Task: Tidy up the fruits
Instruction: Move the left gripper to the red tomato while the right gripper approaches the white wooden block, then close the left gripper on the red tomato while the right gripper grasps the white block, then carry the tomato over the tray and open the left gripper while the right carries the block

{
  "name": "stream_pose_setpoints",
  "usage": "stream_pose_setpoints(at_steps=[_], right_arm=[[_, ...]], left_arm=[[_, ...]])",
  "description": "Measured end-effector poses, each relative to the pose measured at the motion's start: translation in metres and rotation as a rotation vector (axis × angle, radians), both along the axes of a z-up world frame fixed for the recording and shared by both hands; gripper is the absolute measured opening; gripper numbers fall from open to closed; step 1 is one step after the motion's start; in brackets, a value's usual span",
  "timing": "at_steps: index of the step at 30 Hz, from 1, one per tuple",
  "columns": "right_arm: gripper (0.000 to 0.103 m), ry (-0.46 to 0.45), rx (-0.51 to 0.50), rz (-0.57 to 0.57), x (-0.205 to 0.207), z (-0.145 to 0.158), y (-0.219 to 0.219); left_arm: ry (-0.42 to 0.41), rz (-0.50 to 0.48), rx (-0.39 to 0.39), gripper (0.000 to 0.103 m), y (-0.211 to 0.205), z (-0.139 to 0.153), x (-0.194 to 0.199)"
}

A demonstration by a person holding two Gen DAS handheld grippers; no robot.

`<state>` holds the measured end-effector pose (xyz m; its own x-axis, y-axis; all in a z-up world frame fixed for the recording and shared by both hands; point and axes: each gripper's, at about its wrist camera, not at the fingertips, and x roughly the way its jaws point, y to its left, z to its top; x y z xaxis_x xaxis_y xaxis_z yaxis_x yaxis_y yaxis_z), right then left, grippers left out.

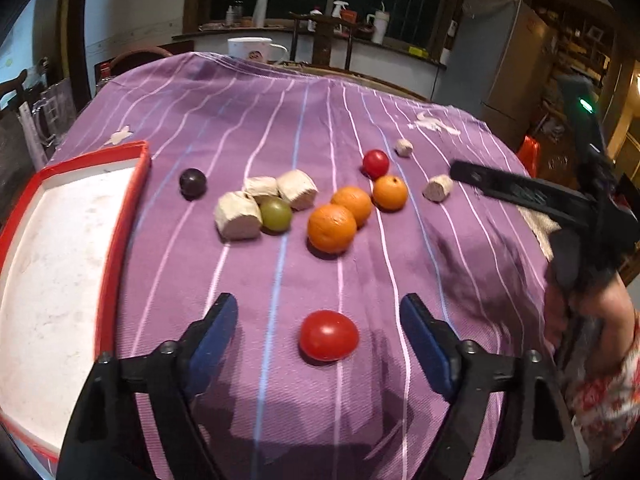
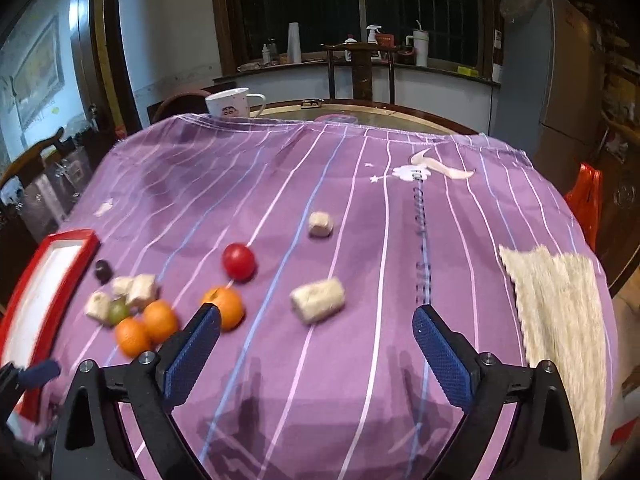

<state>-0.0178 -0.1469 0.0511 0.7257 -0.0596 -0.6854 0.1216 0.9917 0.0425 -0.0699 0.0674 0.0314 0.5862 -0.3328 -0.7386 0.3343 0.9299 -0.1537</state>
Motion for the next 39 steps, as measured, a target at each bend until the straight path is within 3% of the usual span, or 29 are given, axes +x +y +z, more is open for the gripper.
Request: stream_pose_setpoints(at_steps=[5, 8, 9, 10, 11, 12, 19, 25, 33, 39], right_arm=[[0.093, 0.054, -0.046, -0.008, 0.031, -0.021, -0.002], [0.083, 0.081, -0.035, 0.005, 0.039, -0.032, -0.003], [0.072, 0.089, -0.027, 0.009, 0.041, -0.034, -0.003], [0.056, 0.104, -0.007, 0.014, 0.043, -0.038, -0.005], [0.049, 0.115, 0.010, 0.017, 0.043, -0.040, -0.006], [0.045, 0.116, 0.034, 0.024, 0.043, -0.042, -0.007], [0.043, 0.095, 0.070, 0.033, 0.026, -0.032, -0.005], [0.044, 0.042, 0.097, 0.096, 0.003, -0.004, 0.018], [0.044, -0.015, 0.151, 0.333, -0.019, 0.034, 0.109], [0.044, 0.045, 0.212, 0.553, -0.021, 0.027, 0.212]], left_arm=[[0.019, -0.024, 0.043, 0.080, -0.010, -0.010, 0.004], [0.049, -0.034, 0.048, 0.078, -0.014, -0.017, 0.008], [0.059, -0.040, 0.058, 0.074, -0.015, -0.021, 0.008], [0.061, -0.039, 0.070, 0.061, -0.016, -0.023, 0.008], [0.039, -0.029, 0.098, 0.041, -0.017, -0.022, 0.007], [0.038, -0.029, 0.112, 0.034, -0.018, -0.022, 0.007], [0.045, -0.005, 0.051, 0.033, -0.003, -0.015, 0.005], [-0.006, 0.079, -0.007, 0.033, 0.035, 0.012, 0.002], [-0.031, 0.368, -0.094, 0.033, 0.153, 0.030, 0.000], [-0.036, 0.551, -0.024, 0.033, 0.212, 0.023, -0.003]])
